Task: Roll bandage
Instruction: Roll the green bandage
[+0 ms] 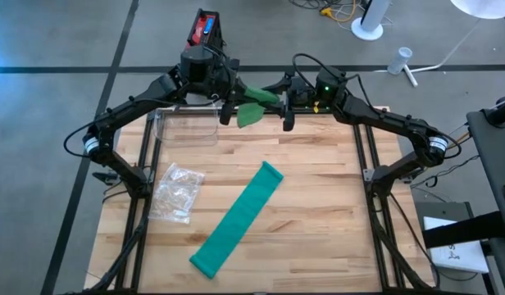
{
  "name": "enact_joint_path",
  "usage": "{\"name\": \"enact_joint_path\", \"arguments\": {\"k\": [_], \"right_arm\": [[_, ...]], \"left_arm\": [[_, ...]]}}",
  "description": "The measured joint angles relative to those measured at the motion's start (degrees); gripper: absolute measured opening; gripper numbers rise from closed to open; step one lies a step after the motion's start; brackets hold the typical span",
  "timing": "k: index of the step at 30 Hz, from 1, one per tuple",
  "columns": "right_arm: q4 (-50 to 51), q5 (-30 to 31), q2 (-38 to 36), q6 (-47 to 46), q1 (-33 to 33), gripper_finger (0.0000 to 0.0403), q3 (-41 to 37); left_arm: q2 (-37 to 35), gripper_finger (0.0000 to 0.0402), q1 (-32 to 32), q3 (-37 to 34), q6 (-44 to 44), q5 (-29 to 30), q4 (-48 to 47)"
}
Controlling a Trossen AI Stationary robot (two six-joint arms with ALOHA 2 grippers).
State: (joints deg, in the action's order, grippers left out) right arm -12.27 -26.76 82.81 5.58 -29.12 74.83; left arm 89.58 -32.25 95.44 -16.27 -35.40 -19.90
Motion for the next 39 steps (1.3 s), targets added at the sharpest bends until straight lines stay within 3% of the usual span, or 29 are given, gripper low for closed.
{"name": "enact_joint_path", "arguments": {"k": [29,39], "right_arm": [[0.0,-0.2,0.0,0.0,0.0,0.0191,0.0],[0.0,-0.2,0.0,0.0,0.0,0.0195,0.0]], "left_arm": [[0.0,0.0036,0.0,0.1,0.3,0.3,-0.1],[0.0,0.0036,0.3,0.1,-4.0,0.3,-2.1]]}}
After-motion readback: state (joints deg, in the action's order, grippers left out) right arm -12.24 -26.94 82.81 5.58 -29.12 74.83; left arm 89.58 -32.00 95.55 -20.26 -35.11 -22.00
